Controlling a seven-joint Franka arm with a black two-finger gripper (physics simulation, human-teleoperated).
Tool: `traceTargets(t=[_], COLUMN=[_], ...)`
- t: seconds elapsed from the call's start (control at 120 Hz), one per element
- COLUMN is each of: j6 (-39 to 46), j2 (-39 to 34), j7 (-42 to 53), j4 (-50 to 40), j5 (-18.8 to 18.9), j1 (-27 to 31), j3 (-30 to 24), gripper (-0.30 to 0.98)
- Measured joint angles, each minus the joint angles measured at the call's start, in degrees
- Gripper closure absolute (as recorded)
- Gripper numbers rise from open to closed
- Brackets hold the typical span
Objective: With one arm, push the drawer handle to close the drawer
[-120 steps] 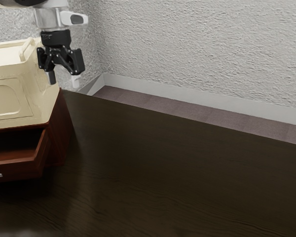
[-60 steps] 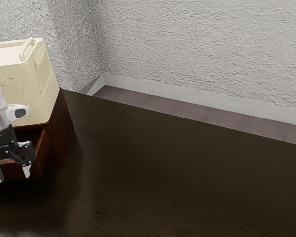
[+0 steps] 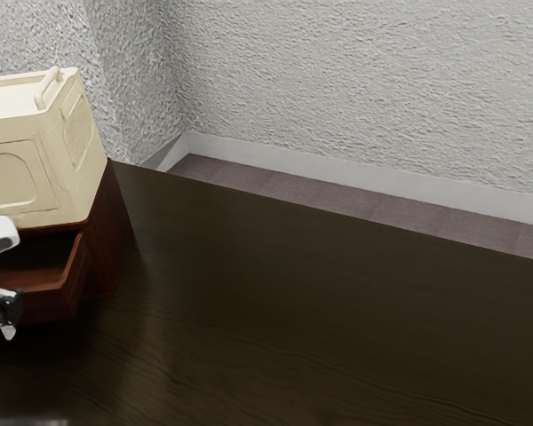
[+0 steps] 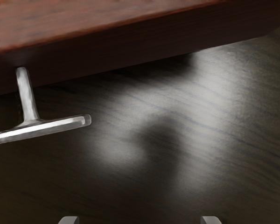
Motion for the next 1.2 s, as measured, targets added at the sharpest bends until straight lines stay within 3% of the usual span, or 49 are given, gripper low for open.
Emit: traceTargets(t=[0.167, 0.35, 0.875, 1.2], j6=[-1.15, -5.57, -7.83, -3.16], j2=[-3.77, -4.69, -6.03, -4.39], j7=[5.37, 8.18, 12.67, 12.12], j4=[-0.31, -0.72, 0.07, 0.55], j5=[0.34, 0.53, 0.39, -1.73], j1=[1.99, 7.92, 18.89, 19.86], j3=[0.71, 0.75, 2.39, 2.53], gripper=[0.54, 0.62, 0.64, 0.66])
